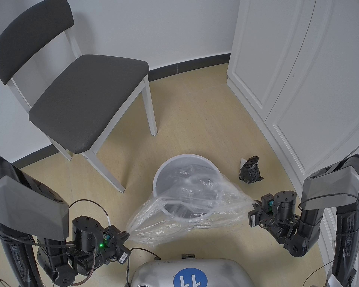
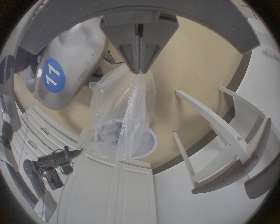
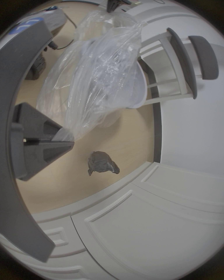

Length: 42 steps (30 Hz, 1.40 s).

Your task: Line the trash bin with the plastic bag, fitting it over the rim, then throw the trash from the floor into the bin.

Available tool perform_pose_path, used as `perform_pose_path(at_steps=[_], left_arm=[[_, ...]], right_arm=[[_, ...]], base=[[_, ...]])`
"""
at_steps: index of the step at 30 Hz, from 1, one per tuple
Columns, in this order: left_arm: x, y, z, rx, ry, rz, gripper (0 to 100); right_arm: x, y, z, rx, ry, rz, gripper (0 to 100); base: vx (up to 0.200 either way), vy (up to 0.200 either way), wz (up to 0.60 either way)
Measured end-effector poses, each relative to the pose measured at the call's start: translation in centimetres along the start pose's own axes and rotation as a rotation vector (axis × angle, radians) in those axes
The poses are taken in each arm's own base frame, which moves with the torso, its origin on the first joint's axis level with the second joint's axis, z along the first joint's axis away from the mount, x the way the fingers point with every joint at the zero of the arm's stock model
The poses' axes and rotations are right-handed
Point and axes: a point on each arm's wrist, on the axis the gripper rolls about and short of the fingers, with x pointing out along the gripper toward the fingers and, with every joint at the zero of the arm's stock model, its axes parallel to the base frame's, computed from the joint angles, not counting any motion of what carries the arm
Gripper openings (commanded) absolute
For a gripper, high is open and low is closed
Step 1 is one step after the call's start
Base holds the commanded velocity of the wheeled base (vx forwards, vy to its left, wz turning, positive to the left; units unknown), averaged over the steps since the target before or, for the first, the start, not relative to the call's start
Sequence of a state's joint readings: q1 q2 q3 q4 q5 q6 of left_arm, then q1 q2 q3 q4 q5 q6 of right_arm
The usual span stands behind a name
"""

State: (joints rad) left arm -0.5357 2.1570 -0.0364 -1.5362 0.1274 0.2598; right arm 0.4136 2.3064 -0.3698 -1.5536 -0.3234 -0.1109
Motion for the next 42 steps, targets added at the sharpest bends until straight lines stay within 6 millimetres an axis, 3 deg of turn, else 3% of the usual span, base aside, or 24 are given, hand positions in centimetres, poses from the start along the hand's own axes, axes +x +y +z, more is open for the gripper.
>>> perform_pose_path(at_steps=[11, 19, 34, 42], left_arm=[[0.2, 0.5, -1.2, 0.033, 0.054, -0.022, 0], [0.6, 0.5, -1.9, 0.033, 0.092, -0.021, 0], [2.6, 1.5, -1.0, -0.009, 0.038, 0.041, 0], [3.3, 2.3, 0.7, -0.098, -0.052, 0.074, 0]], right_arm=[[-2.0, -1.1, -2.1, -0.136, 0.114, 0.009, 0], [-1.9, -1.1, -2.3, -0.141, 0.122, 0.002, 0], [1.0, 0.5, -0.5, -0.006, 0.006, -0.005, 0], [3.3, 1.0, 1.4, 0.089, -0.089, -0.135, 0]], base=[[0.0, 0.0, 0.0], [0.0, 0.0, 0.0], [0.0, 0.0, 0.0], [0.0, 0.0, 0.0]])
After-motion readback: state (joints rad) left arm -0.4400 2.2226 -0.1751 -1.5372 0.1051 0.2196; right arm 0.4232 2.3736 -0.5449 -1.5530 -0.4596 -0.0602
